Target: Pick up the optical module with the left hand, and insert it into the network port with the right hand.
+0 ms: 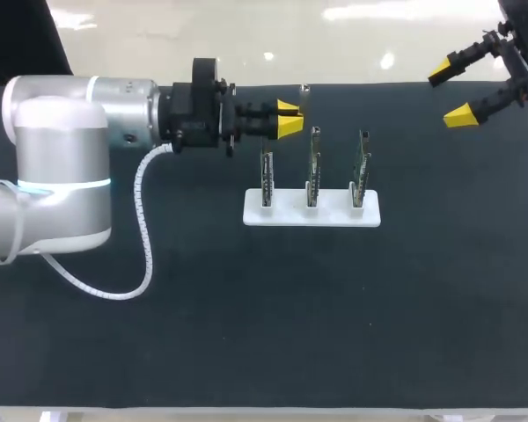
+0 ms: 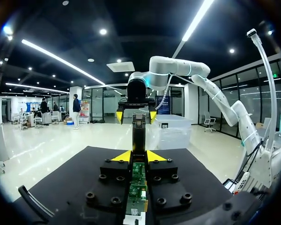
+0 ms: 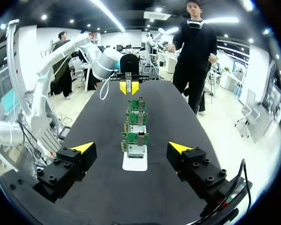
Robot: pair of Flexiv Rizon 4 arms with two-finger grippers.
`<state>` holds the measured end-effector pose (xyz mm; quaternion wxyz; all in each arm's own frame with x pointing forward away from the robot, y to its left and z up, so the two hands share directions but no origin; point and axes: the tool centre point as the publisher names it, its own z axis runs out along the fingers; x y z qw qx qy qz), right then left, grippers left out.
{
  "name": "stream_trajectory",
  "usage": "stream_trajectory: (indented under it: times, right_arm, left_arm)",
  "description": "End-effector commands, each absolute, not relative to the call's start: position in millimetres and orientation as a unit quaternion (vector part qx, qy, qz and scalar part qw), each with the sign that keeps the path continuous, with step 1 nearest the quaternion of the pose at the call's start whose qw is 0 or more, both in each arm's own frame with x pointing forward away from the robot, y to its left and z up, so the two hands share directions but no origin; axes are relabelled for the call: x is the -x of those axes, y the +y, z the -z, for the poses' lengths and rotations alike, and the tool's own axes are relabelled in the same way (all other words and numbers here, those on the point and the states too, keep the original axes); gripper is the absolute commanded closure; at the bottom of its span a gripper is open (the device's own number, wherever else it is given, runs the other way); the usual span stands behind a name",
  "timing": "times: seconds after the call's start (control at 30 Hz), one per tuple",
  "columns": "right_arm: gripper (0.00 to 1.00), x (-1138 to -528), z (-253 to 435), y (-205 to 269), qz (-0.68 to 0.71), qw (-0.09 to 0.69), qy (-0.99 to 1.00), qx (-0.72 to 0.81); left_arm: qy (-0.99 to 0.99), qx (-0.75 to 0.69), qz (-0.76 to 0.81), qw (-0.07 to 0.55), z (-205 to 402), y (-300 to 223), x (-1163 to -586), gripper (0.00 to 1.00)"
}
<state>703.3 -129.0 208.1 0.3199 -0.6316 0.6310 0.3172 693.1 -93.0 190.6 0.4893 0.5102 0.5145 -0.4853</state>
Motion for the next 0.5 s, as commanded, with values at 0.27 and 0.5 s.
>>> stream_trajectory:
  times: [0.27, 0.5]
  right_arm:
    - [0.0, -715.3, -239.9, -73.4, -0.333, 0.312, 0.632, 0.626]
    - [0.0, -724.3, -246.1, -30.1, -0.32, 0.311, 0.66, 0.604]
  left_arm:
    - [0.514, -0.511, 0.485, 0.489, -190.5, -93.2, -693.8, 1.0]
    - [0.514, -0.511, 0.485, 0.489, -190.5, -93.2, -693.8, 1.0]
